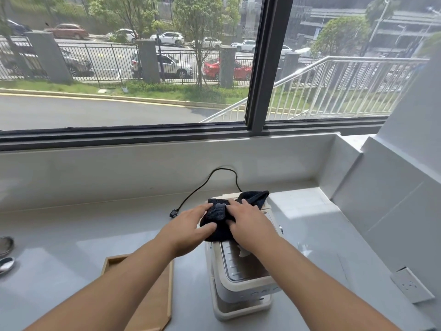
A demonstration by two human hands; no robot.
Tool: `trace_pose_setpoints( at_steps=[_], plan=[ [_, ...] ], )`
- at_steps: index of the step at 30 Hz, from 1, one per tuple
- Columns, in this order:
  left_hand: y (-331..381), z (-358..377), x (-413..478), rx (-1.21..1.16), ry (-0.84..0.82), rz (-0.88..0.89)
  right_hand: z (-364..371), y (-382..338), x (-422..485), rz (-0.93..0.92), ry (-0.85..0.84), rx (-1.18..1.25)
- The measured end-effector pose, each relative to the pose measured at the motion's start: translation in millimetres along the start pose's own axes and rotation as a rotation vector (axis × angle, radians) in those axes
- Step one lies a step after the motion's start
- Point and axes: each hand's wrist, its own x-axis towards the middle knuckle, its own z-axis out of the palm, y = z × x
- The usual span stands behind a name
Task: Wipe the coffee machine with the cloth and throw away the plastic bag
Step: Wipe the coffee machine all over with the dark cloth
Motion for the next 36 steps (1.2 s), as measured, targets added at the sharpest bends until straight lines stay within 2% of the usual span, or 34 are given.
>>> trace_pose_setpoints(
  at_steps=[5,10,13,25,29,36],
  plan=[
    [8,1,5,-0.05,0.076,0.02,4,4,-24,-0.016,0.017,0.024],
    [16,12,18,0.134,0.089,0.078,15,13,-53,-0.014,0.003,-0.001],
    [26,20,25,0.145,0.091,0.083,21,18,-72,0.0,0.001,-0.008],
    [53,51,47,0.197,0.165,-0.04,25,25,-138,-0.063,0.005,0.025],
    [50,58,49,0.154,0.173,-0.057,21,38,-152,-0.08,0.097,0.104],
    [42,61,48,0.129,0.182,-0.029,22,56,-134,-0.024,0.102,0.087]
  ],
)
